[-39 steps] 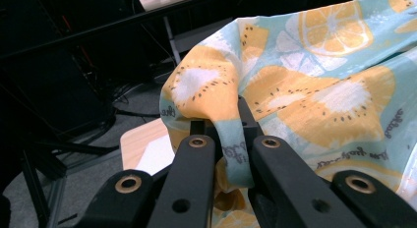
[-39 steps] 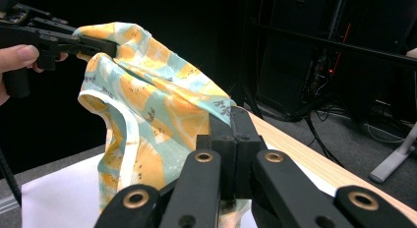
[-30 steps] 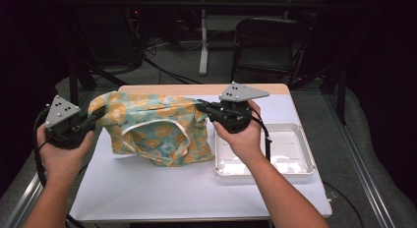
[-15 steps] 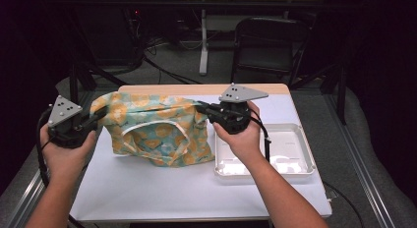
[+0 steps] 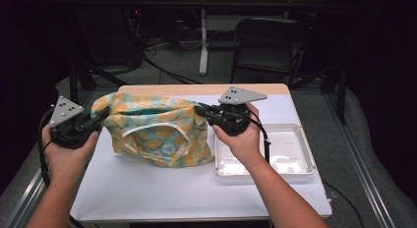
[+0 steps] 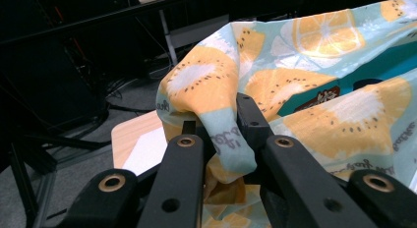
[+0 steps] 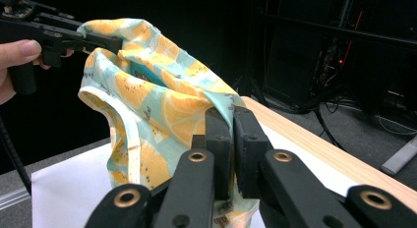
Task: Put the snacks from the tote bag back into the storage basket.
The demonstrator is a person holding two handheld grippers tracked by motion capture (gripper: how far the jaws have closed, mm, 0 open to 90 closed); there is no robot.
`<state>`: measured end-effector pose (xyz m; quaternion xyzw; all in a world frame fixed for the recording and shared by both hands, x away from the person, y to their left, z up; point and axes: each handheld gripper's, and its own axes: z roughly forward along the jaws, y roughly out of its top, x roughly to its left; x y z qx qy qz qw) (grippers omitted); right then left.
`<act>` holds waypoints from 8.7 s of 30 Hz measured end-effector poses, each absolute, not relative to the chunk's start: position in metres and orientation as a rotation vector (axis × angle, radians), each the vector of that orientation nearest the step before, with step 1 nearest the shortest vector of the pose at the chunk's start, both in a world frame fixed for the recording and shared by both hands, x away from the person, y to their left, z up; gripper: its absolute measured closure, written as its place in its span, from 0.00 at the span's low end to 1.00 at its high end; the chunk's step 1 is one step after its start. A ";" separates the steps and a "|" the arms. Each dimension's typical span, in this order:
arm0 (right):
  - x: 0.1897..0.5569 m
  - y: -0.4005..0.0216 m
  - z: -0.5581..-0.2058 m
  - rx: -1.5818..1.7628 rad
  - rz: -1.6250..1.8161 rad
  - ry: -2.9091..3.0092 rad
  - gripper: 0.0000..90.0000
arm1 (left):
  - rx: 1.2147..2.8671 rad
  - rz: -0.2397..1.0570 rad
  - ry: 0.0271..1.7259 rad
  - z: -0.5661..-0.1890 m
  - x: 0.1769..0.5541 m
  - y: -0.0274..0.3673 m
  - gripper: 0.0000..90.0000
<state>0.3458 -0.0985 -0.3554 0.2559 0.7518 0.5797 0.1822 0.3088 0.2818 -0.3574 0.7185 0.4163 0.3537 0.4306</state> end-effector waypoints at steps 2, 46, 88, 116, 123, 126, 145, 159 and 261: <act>0.345 -0.098 -0.356 0.722 1.633 2.125 0.93 | 1.791 0.880 1.035 -0.358 0.308 0.281 0.91; 0.314 -0.112 -0.371 0.685 1.599 2.178 0.61 | 1.747 0.821 1.010 -0.374 0.279 0.280 0.63; 0.327 -0.115 -0.382 0.780 1.599 2.136 0.62 | 1.757 0.765 1.098 -0.411 0.287 0.286 0.59; 0.323 -0.123 -0.404 0.830 1.601 2.155 0.60 | 1.717 0.729 1.123 -0.434 0.285 0.286 0.59; 0.316 -0.129 -0.399 0.810 1.604 2.132 0.60 | 1.700 0.717 1.130 -0.439 0.282 0.286 0.59; 0.315 -0.132 -0.397 0.810 1.608 2.123 0.59 | 1.700 0.720 1.131 -0.440 0.282 0.285 0.59; 0.314 -0.102 -0.375 0.699 1.609 2.167 0.57 | 1.690 0.723 1.127 -0.442 0.281 0.284 0.59; 0.324 -0.098 -0.396 0.744 1.576 2.232 0.54 | 1.690 0.709 1.132 -0.446 0.282 0.284 0.59; 0.306 -0.081 -0.523 0.794 1.287 2.427 0.95 | 1.778 0.590 1.272 -0.521 0.298 0.291 0.63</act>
